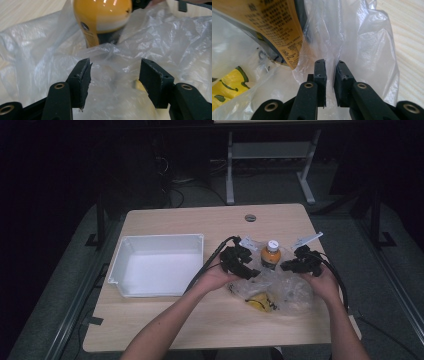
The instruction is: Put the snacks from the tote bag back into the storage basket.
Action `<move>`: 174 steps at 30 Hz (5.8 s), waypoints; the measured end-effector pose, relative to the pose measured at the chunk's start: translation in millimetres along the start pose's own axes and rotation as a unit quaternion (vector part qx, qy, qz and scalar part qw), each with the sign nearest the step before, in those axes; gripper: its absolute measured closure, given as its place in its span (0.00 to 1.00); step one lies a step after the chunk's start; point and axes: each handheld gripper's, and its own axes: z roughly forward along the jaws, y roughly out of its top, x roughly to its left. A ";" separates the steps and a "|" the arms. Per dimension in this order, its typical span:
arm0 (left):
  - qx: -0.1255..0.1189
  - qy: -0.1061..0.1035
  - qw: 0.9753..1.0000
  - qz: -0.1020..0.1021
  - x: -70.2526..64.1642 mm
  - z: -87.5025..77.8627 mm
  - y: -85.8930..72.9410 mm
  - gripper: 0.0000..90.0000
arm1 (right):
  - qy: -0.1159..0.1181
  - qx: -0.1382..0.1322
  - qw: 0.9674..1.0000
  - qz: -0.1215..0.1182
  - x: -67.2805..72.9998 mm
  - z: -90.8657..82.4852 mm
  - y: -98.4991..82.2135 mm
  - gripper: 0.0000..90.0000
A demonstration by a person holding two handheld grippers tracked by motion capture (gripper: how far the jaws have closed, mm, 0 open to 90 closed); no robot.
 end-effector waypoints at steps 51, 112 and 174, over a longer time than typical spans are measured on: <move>0.064 0.001 0.998 -0.025 -3.3 8.2 -37.8 0.81 | -0.042 -0.046 0.998 0.023 10.6 -28.4 -22.5 0.75; 0.050 -0.023 0.998 0.015 24.0 -20.0 27.0 0.54 | -0.013 -0.108 0.994 -0.019 53.6 -75.0 -34.8 0.55; 0.057 -0.072 0.989 0.117 27.5 7.0 96.3 0.65 | 0.008 -0.096 0.995 -0.021 52.8 -72.0 -46.0 0.50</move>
